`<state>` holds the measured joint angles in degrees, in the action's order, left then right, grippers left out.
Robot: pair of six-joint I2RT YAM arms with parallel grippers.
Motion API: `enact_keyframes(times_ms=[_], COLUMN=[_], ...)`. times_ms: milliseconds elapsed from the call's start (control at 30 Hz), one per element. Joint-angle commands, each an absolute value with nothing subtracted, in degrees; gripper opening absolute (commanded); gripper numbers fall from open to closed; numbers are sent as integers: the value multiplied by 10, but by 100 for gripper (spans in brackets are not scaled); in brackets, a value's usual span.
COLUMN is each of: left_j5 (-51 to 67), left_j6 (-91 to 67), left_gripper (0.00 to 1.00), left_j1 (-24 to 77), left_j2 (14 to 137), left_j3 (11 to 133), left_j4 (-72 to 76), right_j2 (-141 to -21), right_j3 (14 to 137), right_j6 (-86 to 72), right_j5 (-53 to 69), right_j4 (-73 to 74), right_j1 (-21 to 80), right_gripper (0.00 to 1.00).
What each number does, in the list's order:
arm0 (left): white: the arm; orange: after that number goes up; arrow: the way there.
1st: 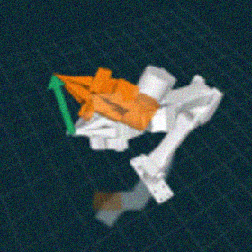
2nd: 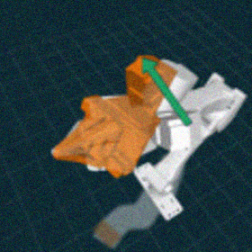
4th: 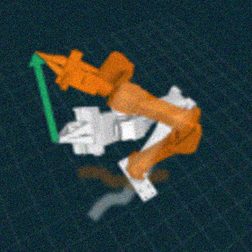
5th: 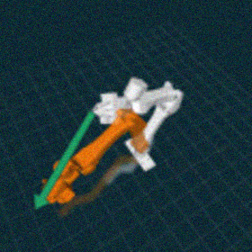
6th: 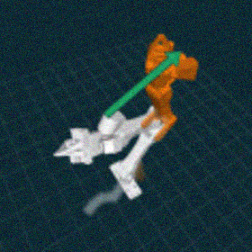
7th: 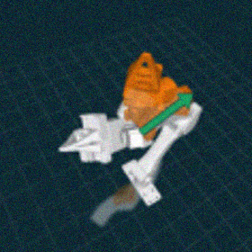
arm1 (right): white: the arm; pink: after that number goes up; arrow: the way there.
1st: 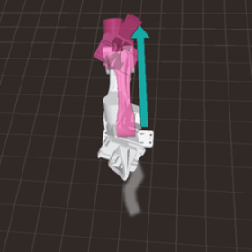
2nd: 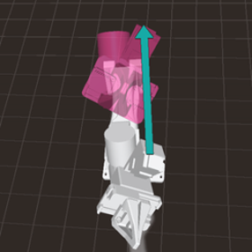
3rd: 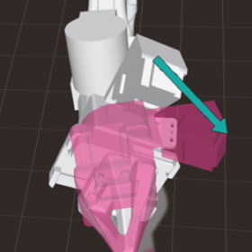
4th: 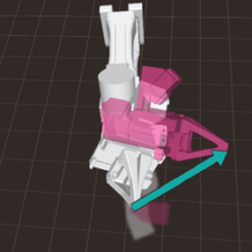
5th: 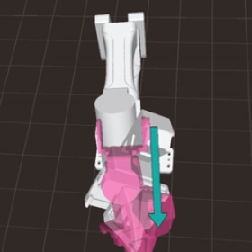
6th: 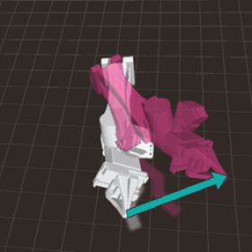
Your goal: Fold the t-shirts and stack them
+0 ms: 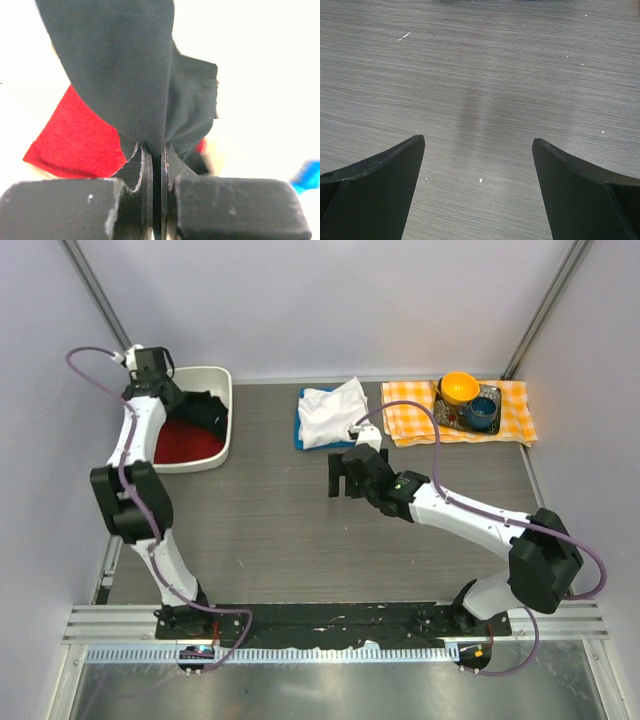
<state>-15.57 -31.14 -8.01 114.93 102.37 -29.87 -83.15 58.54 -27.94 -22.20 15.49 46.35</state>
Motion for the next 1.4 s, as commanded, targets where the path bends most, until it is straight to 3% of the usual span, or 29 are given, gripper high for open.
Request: enact_keyframes(times_ms=[0, 267, 467, 600, 633, 733, 867, 1367], left_j5=[-72, 23, 39, 4, -16, -14, -45, -159], left_j6=[-353, -372, -400, -417, -420, -446, -465, -462], left_gripper=[0, 0, 0, 0, 36, 100, 100, 100], left_j1=[-64, 51, 262, 424, 444, 475, 512, 531], left_j2=[973, 783, 659, 696, 717, 816, 845, 563], left_j3=[988, 861, 660, 519, 482, 454, 437, 394], left_j4=[-219, -190, -112, -6, 34, 67, 91, -150], right_j2=[-781, -679, -603, -602, -610, -620, -623, -755], right_j3=[592, 570, 581, 603, 610, 619, 607, 510], right_j6=[-293, -316, -326, -323, -324, -326, -321, -333], right_j5=[-258, -296, -342, -373, -380, -387, -395, -263], right_j4=[156, 211, 271, 320, 326, 352, 362, 264], right_j1=[472, 484, 490, 490, 490, 490, 490, 490], right_gripper=[95, 95, 95, 95, 95, 95, 96, 93])
